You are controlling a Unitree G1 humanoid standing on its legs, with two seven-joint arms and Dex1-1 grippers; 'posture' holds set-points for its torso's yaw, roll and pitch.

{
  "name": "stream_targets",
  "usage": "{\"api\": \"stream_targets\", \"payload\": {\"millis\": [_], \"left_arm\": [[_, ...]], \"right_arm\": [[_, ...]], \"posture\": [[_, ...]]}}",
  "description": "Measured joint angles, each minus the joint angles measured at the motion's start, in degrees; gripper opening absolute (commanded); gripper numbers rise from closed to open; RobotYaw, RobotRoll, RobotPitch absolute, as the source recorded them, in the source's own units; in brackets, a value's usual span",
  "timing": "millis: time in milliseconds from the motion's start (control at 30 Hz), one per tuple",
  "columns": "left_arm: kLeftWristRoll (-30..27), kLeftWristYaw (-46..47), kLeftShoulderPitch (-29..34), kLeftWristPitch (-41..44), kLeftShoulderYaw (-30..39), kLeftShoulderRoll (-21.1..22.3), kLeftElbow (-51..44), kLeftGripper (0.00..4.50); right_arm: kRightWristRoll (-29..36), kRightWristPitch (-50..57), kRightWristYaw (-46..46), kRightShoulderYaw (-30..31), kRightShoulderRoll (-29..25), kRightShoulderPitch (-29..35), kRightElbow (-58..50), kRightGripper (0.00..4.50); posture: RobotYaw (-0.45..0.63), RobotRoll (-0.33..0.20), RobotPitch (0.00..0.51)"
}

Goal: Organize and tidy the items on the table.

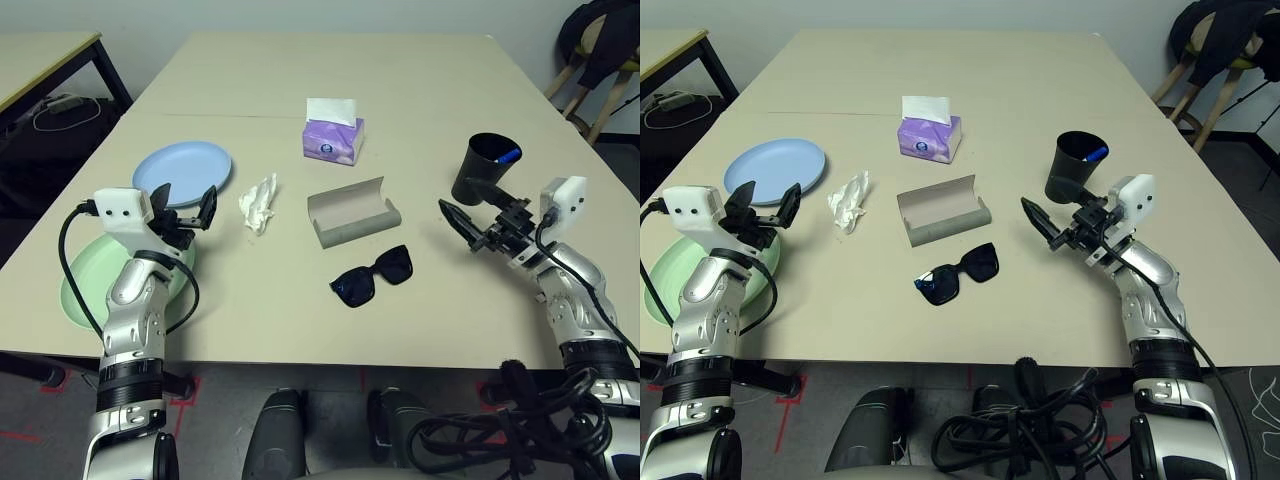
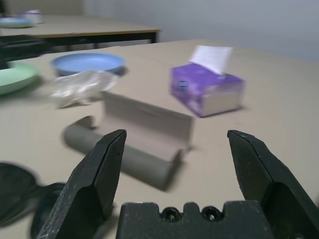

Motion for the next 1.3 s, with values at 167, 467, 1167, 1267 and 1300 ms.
{"api": "stream_targets", "payload": {"millis": [167,467,1167,1267,1300], "left_arm": [[0.0,-0.9,1.2,0.6,-0.1,0.2,-0.4,4.50],[-0.2,-2.1,1.2,2.6,-0.2,1.0,-2.0,4.50],[-6.8,-13.2,-3.6,32.6,3.7,28.1,2.1,4.50],[-6.9,-12.0,-5.5,38.0,4.9,29.8,6.1,4.50],[-6.9,-12.1,-5.7,39.3,5.0,30.9,7.2,4.50]], "right_arm": [[1.2,0.0,10.6,2.9,-1.9,0.8,-2.4,4.46],[1.2,-2.5,21.8,5.1,-5.1,0.6,-3.2,4.46],[-0.1,-8.0,24.2,6.8,-3.6,-2.1,1.4,4.46],[-0.1,-8.0,23.7,6.8,-3.5,-2.0,1.3,4.46],[-0.1,-7.9,23.6,6.8,-3.4,-2.0,1.3,4.46]], "posture": [[0.11,0.000,0.080],[0.11,0.000,0.083],[0.15,0.000,0.086],[0.15,0.000,0.088],[0.15,0.000,0.089]]}}
